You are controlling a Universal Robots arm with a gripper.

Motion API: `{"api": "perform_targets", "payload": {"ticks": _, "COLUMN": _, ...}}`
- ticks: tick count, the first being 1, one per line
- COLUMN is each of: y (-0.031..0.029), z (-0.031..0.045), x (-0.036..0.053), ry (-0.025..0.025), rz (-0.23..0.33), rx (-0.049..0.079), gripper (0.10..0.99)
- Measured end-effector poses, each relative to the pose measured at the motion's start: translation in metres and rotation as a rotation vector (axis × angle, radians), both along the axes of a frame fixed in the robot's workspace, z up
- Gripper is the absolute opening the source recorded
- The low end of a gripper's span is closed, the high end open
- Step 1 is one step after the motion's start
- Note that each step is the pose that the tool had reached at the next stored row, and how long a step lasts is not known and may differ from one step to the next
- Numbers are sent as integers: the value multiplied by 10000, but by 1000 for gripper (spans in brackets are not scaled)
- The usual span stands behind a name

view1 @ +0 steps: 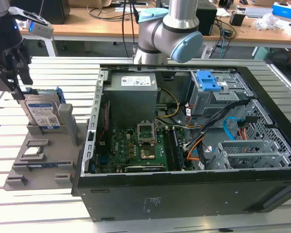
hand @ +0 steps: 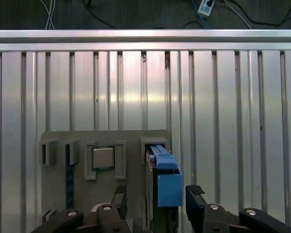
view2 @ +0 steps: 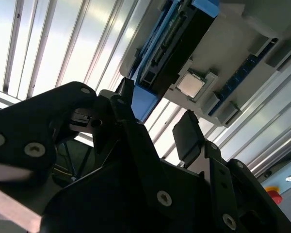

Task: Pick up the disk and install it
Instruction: 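Pick up the disk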

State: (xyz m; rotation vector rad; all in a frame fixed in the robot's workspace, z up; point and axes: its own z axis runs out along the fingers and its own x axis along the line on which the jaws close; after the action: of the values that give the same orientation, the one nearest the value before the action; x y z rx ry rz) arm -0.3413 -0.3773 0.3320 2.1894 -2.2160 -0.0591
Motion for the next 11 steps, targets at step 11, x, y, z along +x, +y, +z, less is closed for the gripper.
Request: {"api": "perform_targets", "payload": {"ticks": 11, "y": 58, "z": -209, "x": 39, "ry": 0, "rz": 0, "rx": -30, "gripper": 600}}
